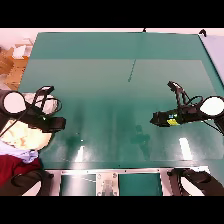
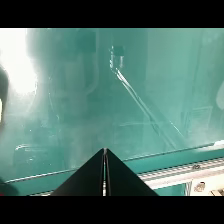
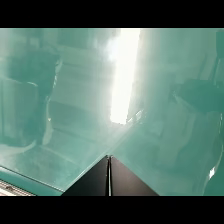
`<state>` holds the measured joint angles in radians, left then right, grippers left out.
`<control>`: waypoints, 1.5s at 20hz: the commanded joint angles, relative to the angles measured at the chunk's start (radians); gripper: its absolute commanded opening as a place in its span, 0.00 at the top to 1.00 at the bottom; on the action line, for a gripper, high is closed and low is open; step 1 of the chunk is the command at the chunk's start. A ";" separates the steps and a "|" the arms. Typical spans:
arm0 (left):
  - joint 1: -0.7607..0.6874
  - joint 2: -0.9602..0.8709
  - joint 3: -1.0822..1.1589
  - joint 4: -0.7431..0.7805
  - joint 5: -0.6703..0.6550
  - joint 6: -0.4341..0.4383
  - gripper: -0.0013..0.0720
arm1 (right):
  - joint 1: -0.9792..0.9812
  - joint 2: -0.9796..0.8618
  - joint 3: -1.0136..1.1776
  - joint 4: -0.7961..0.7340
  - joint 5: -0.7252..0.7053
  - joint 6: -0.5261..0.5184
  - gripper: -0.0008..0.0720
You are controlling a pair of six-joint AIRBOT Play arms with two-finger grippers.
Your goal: Fold the shirts.
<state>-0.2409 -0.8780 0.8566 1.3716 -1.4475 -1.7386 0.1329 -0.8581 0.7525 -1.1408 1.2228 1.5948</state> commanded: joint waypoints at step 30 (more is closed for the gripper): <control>0.359 -0.307 0.102 0.367 0.576 0.117 0.00 | 0.000 0.001 0.000 0.000 -0.084 0.000 0.49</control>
<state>0.0357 -1.0641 0.9459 1.7424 -0.8948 -1.6798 0.1329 -0.8581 0.7525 -1.1404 1.1671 1.5948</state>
